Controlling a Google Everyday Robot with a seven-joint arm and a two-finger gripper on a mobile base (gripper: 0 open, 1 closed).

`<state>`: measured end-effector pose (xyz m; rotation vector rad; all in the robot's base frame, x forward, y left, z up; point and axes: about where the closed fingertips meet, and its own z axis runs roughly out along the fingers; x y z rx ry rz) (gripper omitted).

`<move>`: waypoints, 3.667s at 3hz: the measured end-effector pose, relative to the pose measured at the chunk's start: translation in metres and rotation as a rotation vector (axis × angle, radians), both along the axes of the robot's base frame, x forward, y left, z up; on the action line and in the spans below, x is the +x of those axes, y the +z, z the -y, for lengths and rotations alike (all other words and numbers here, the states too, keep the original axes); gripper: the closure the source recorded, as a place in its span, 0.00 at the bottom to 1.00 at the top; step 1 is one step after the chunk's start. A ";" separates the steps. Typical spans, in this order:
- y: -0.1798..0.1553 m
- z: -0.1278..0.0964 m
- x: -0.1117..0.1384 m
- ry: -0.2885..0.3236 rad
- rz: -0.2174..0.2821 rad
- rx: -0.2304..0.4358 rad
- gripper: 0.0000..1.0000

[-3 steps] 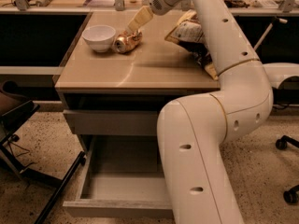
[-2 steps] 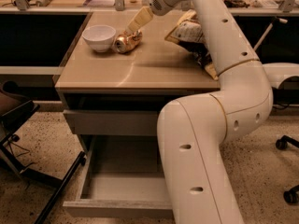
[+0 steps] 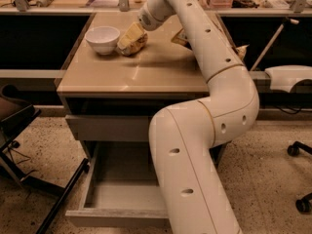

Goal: Place orange can into middle drawer

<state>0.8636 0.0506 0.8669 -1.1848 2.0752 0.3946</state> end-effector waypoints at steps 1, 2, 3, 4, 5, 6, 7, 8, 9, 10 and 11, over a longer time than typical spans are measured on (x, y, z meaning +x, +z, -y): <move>-0.001 -0.001 0.000 0.000 -0.001 0.001 0.00; -0.040 -0.013 0.010 -0.019 -0.060 0.057 0.00; -0.040 -0.013 0.010 -0.019 -0.061 0.057 0.00; -0.040 -0.013 0.010 -0.019 -0.061 0.057 0.19; -0.040 -0.013 0.010 -0.019 -0.061 0.057 0.42; -0.032 -0.016 0.007 -0.007 -0.056 0.058 0.65; 0.003 0.019 0.002 -0.056 -0.021 0.063 0.89; 0.068 0.106 -0.005 -0.219 0.084 0.109 1.00; 0.143 0.210 -0.036 -0.431 0.222 0.189 1.00; 0.229 0.274 -0.096 -0.608 0.372 0.281 1.00; 0.269 0.285 -0.131 -0.656 0.444 0.326 1.00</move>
Offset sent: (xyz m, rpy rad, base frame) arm 0.0287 -0.0067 -0.0233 0.0958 0.0534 -0.0452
